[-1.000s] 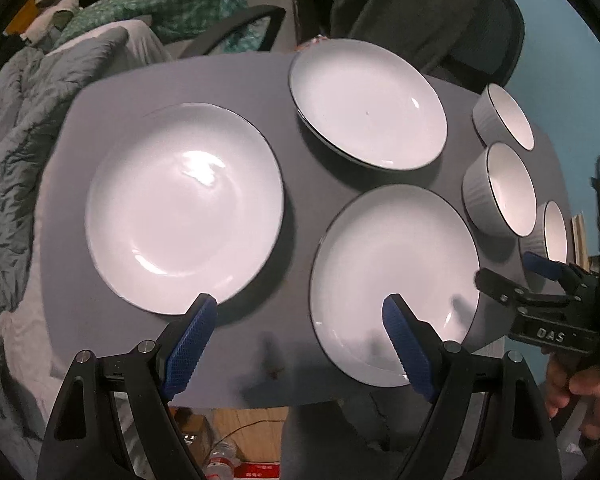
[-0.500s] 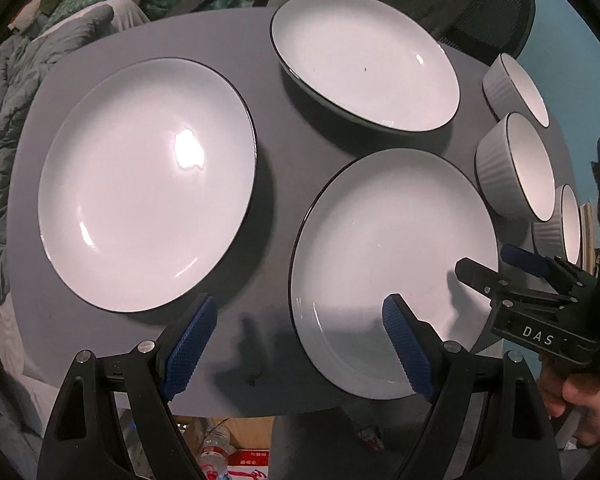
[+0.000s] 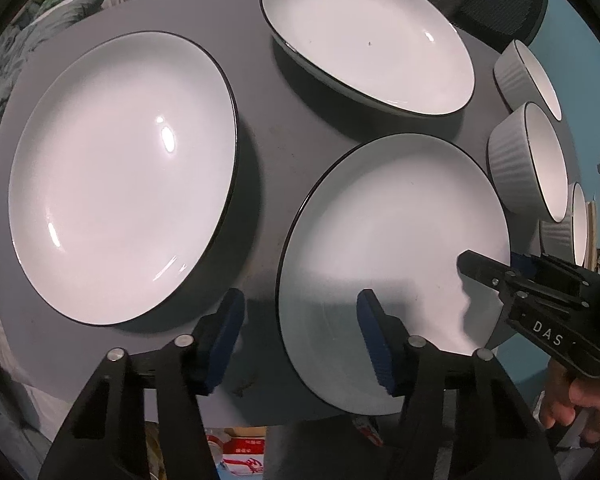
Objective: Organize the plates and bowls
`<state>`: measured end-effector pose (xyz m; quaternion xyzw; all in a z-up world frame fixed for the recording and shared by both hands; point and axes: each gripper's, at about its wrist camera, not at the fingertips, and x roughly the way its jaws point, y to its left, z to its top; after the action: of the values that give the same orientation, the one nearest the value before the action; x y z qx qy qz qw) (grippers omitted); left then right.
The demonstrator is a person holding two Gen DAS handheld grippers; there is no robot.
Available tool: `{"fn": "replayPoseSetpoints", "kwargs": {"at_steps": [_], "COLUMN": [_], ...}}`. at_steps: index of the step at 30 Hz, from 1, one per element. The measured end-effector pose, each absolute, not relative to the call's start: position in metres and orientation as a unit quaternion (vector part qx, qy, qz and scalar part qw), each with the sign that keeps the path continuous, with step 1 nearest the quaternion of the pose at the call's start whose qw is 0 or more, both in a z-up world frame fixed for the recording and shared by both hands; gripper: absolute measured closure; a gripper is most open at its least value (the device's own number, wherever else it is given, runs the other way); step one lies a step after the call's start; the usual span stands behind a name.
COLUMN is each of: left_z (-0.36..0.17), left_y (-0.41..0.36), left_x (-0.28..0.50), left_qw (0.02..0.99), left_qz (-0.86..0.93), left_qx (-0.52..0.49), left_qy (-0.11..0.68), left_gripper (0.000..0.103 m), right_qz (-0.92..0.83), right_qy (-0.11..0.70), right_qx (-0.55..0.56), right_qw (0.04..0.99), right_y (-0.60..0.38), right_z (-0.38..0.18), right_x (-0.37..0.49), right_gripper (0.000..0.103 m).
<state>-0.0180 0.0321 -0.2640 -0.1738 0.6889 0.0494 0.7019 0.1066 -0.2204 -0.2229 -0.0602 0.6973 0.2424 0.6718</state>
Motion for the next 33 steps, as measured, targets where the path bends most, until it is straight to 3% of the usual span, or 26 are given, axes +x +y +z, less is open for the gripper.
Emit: {"fn": "replayPoseSetpoints", "kwargs": {"at_steps": [4, 10, 33], "left_z": [-0.269, -0.279, -0.283], "left_y": [0.037, 0.03, 0.034], "left_x": [-0.013, -0.009, 0.028], "left_qw": [0.694, 0.685, 0.673], "left_qz": [0.044, 0.045, 0.05], "left_qx": [-0.184, -0.188, -0.193], "left_qy": [0.695, 0.702, 0.713], "left_gripper": [0.063, 0.076, 0.078], "right_qz": [0.247, 0.251, 0.253], "right_qy": [0.701, 0.699, 0.746], "right_qx": [-0.057, -0.056, -0.028], "right_qw": [0.667, 0.667, 0.616], "right_y": [-0.222, -0.228, -0.186], "right_z": [-0.233, -0.233, -0.246], "right_x": [0.106, 0.109, 0.132], "right_gripper": [0.078, 0.079, 0.086]}}
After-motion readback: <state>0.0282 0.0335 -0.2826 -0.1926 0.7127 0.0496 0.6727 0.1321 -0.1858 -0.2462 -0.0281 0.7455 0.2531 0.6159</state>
